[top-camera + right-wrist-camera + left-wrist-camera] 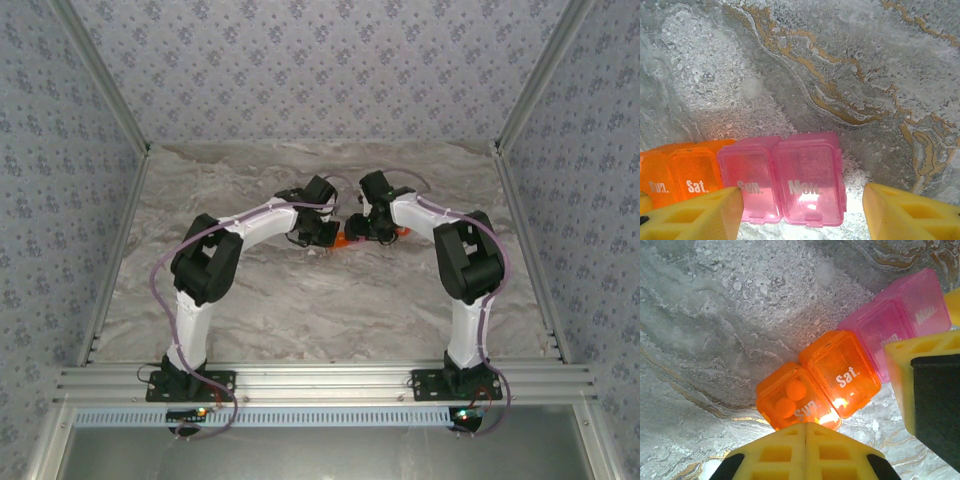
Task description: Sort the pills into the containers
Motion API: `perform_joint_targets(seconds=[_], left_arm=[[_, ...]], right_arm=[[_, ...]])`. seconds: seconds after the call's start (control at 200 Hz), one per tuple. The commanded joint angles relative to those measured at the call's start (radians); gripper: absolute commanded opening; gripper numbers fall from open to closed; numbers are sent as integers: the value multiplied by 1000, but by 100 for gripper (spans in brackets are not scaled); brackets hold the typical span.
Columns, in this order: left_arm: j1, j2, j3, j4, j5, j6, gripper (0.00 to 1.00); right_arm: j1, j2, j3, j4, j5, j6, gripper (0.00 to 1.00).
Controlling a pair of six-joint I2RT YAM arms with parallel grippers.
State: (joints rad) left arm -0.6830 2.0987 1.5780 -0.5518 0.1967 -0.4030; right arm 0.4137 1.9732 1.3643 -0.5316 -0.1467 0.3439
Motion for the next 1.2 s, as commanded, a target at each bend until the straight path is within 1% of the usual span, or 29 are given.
perform_joint_targets(seconds=[0.0, 0.57, 0.79, 0.875, 0.934, 1.069, 1.114, 1.194], left_arm=[[-7, 18, 16, -52, -6, 18, 1], [-13, 66, 22, -68, -33, 29, 1], [-13, 54, 80, -89, -37, 39, 2], [-13, 44, 117, -98, -40, 48, 6], [-10, 31, 138, -102, -45, 54, 7], [-1, -10, 172, -99, -64, 60, 16], [3, -32, 171, -91, -75, 61, 20], [11, -91, 152, -65, -100, 61, 29]], right_arm=[[-12, 45, -1, -45, 37, 7, 66], [-12, 58, 8, -42, 27, 11, 65], [-12, 56, 27, -58, 18, 11, 65], [-15, 55, 54, -65, 15, 8, 65], [-15, 52, 73, -100, 9, 4, 65], [-22, 37, 121, -132, 4, -2, 66], [-27, 26, 135, -137, -5, -2, 67], [-36, -1, 161, -144, -28, 0, 69]])
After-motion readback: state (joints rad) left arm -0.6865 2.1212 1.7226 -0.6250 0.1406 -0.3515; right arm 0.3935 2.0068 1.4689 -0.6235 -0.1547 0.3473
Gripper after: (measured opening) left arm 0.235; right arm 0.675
